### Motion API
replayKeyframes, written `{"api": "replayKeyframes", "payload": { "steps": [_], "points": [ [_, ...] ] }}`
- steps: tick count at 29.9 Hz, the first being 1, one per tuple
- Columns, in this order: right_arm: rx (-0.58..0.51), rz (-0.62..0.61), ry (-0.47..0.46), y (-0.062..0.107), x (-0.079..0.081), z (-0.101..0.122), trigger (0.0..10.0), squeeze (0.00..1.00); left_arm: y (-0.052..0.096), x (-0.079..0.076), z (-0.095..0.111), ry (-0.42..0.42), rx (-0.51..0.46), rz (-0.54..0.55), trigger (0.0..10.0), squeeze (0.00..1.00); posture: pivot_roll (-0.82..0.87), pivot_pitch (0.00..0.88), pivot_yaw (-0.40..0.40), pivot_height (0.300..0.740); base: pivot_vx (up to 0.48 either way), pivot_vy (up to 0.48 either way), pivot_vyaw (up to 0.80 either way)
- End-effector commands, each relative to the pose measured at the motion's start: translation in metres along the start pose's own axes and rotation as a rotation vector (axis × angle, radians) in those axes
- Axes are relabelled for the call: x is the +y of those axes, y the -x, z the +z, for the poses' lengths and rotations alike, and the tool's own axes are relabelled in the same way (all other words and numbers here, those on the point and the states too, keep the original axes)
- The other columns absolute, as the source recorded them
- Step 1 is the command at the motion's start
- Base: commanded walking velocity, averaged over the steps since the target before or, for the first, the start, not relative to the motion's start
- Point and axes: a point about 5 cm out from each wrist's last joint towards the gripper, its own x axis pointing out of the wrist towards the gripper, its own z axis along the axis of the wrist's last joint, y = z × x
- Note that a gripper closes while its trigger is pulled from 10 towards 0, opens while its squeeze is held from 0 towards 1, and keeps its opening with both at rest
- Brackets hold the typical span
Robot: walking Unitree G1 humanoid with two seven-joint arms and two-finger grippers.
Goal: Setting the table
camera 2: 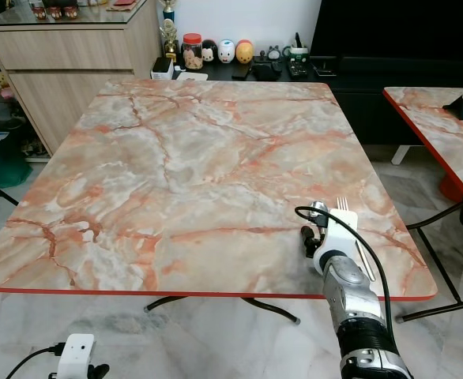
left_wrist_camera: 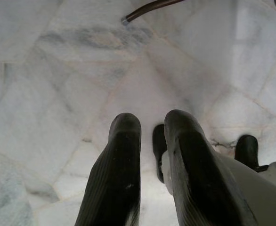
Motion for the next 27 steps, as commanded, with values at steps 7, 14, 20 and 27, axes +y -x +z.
{"api": "replayKeyframes", "payload": {
  "steps": [7, 14, 20, 27],
  "points": [
    [0.059, 0.022, 0.035, 0.001, 0.002, -0.013, 0.0, 0.00, 0.000, -0.012, -0.007, 0.024, 0.024, -0.020, 10.0, 0.00, 0.04, 0.000, -0.014, 0.740, 0.000, 0.000, 0.00],
    [0.057, 0.042, 0.053, 0.002, 0.008, -0.013, 0.0, 0.00, 0.003, 0.002, -0.012, 0.031, 0.031, -0.012, 10.0, 0.00, 0.04, 0.000, -0.015, 0.740, 0.000, 0.000, 0.00],
    [0.055, 0.047, 0.054, 0.002, 0.009, -0.014, 0.0, 0.00, 0.004, 0.005, -0.012, 0.034, 0.032, -0.010, 10.0, 0.00, 0.04, 0.000, -0.014, 0.740, 0.000, 0.000, 0.00],
    [0.051, 0.050, 0.056, 0.002, 0.010, -0.014, 0.0, 0.00, -0.001, -0.024, -0.010, 0.031, 0.027, -0.047, 10.0, 0.00, 0.04, 0.000, -0.015, 0.740, 0.000, 0.000, 0.00]
  ]
}}
